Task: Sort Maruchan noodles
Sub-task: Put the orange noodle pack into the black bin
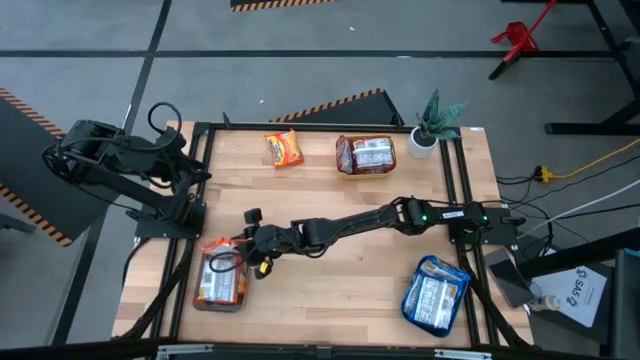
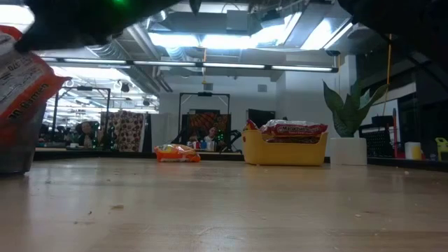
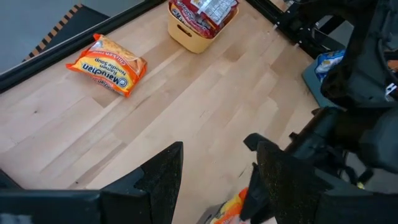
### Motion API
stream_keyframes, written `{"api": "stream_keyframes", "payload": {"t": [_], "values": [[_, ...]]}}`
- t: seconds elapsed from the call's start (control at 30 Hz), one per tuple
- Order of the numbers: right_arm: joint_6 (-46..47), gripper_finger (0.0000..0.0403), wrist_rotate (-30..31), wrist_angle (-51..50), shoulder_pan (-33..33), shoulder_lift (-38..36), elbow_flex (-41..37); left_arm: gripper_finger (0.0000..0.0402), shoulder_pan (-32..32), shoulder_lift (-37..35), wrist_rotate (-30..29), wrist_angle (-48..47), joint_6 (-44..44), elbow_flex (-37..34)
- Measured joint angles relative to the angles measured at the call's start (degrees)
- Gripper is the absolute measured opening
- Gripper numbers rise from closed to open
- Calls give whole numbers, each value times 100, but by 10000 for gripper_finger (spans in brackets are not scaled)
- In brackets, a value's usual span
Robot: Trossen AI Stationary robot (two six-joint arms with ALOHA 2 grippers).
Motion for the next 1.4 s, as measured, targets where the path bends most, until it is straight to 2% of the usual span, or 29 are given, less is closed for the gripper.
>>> {"api": "stream_keyframes", "payload": {"t": [0.2, 0.5, 0.63, 0.77, 0.93, 1.07, 1.17, 1.3, 1.4], "values": [[961, 111, -483, -101, -91, -17, 2, 202, 0, 0, -7, 2, 66, 0], [1686, 111, -999, -436, -107, -52, 0, 201, 2, 2, -15, 2, 66, 0], [1811, 114, -1009, -726, -109, -295, -4, 201, 2, 0, -14, 4, 66, 0], [1853, 143, -1078, -928, -111, -445, 2, 202, 2, 1, -13, 4, 66, 0], [1948, 209, -1305, -864, -107, -386, -21, 201, 0, 0, -20, 7, 66, 0], [2043, 248, -1158, -833, -111, -206, -55, 202, 2, 0, -68, 7, 66, 0], [2050, 259, -1168, -565, -113, -81, -61, 202, 2, 1, -131, 7, 68, 0], [2145, 255, -972, -698, -111, 6, -53, 202, 2, 2, -158, 7, 90, 0], [2307, 226, -650, -854, -113, 14, -40, 202, 2, 1, -167, 7, 95, 0]]}}
